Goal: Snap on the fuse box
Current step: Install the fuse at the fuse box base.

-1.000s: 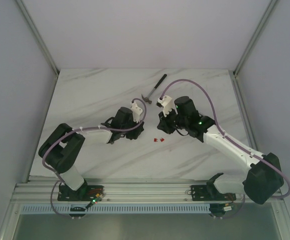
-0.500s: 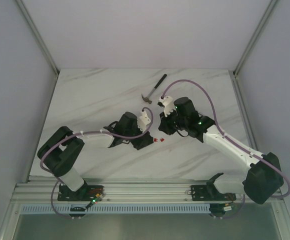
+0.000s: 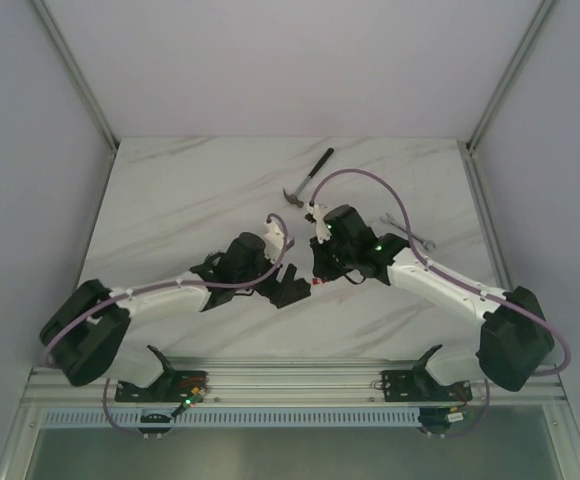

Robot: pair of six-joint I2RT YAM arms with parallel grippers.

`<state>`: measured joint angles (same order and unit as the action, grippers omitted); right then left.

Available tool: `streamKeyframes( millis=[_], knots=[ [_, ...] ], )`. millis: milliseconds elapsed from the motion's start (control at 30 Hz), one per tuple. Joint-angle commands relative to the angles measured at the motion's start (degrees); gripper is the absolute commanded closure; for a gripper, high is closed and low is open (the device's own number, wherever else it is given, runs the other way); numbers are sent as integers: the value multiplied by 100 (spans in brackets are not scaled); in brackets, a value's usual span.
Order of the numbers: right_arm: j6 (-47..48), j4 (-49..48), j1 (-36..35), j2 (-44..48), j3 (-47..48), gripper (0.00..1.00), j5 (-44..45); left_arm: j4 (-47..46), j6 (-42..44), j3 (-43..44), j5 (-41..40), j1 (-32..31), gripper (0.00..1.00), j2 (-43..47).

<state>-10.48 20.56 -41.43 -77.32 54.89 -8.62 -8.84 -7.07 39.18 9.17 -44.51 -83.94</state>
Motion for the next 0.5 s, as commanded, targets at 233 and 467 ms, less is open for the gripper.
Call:
streamKeyframes(
  millis=[233,467],
  knots=[
    [-1163,457,-779,-788,759,100,1089,-36,-2589,-867,-954,166,21,1228],
    [-1465,852,-1133,-1536,1275,100,1608,-199,-3386,-1105,-992,241,28,1349]
  ],
)
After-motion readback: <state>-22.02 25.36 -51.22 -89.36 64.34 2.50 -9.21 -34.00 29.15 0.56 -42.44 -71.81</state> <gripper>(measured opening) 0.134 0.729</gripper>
